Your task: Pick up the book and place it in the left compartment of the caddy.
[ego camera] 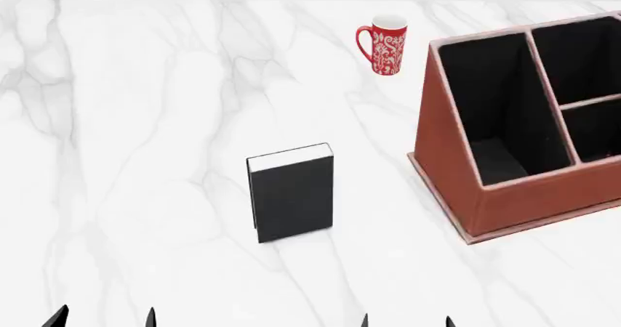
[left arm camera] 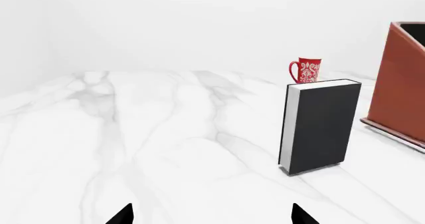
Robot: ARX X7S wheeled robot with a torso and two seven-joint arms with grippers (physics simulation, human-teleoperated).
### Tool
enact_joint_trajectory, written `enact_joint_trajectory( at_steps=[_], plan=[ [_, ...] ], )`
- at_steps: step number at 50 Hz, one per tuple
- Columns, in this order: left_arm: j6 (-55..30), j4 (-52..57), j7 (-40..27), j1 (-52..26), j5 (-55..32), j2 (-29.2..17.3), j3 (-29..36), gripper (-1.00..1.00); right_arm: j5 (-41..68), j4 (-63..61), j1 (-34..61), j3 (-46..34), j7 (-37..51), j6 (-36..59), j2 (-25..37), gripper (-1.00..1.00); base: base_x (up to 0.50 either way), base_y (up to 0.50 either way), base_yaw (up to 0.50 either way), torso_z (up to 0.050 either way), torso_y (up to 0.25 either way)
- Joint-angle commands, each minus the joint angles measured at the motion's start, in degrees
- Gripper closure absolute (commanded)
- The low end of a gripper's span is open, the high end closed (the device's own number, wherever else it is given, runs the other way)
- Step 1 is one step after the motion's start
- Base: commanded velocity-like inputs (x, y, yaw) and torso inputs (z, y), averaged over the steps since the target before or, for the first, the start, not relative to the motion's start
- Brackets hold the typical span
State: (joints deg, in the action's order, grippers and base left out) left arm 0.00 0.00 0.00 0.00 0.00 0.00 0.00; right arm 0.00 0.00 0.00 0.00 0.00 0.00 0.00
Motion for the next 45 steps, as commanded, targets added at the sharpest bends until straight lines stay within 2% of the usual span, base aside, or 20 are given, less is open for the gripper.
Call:
enact_joint_trajectory(
  at_steps=[1, 24, 35, 45],
  plan=[
    [0.28, -0.09, -0.99, -0.02, -0.98, -0.93, 0.98, -1.0, 0.92, -0.09, -0.01, -1.12, 1.11, 0.1, 0.89, -1.0, 0.0, 0.0, 0.0, 0.0, 0.0],
    [1.15, 1.81, -4.37, 1.14, -4.66, -3.81, 3.61, -1.0, 3.21, -0.77, -0.47, -4.21, 5.3, -0.33, 3.72, -1.0, 0.0, 0.0, 0.0, 0.0, 0.0],
    [4.07, 3.49, -5.99, 2.88, -5.34, -4.88, 3.4, -1.0, 8.08, -12.29, -1.95, -1.52, 8.01, 5.58, 4.6, -1.0, 0.0, 0.0, 0.0, 0.0, 0.0],
    [5.47, 4.17, -7.51, 3.9, -5.76, -5.29, 3.41, -1.0, 13.29, -22.75, -4.11, 4.82, 12.78, 8.16, 5.14, -1.0, 0.0, 0.0, 0.0, 0.0, 0.0]
  ],
)
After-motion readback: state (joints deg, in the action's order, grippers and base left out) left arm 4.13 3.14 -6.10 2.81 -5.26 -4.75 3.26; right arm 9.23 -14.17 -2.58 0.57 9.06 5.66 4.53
